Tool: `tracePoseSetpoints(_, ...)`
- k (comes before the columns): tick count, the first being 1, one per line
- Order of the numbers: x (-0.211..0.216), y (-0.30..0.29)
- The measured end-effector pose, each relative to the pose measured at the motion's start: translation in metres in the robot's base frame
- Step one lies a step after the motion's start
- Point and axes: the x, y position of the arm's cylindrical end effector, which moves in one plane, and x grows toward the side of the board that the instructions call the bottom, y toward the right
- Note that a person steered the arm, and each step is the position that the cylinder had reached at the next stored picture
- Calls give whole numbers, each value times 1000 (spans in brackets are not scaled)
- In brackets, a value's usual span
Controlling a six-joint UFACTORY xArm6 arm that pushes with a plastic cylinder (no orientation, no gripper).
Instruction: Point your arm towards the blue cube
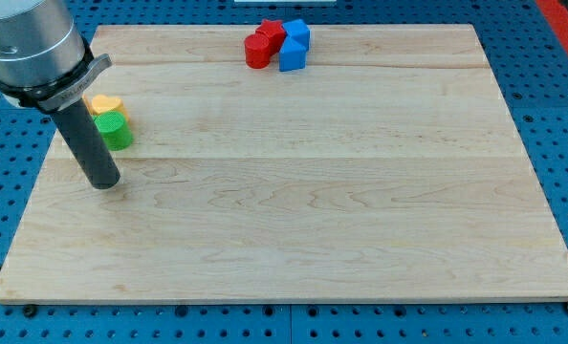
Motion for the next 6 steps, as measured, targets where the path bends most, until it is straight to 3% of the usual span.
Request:
tracePoseSetpoints(2, 0, 23)
tracePoseSetpoints(4, 40, 130)
tracePoseSetpoints(5, 26, 201)
tracePoseSetpoints(6, -15, 264)
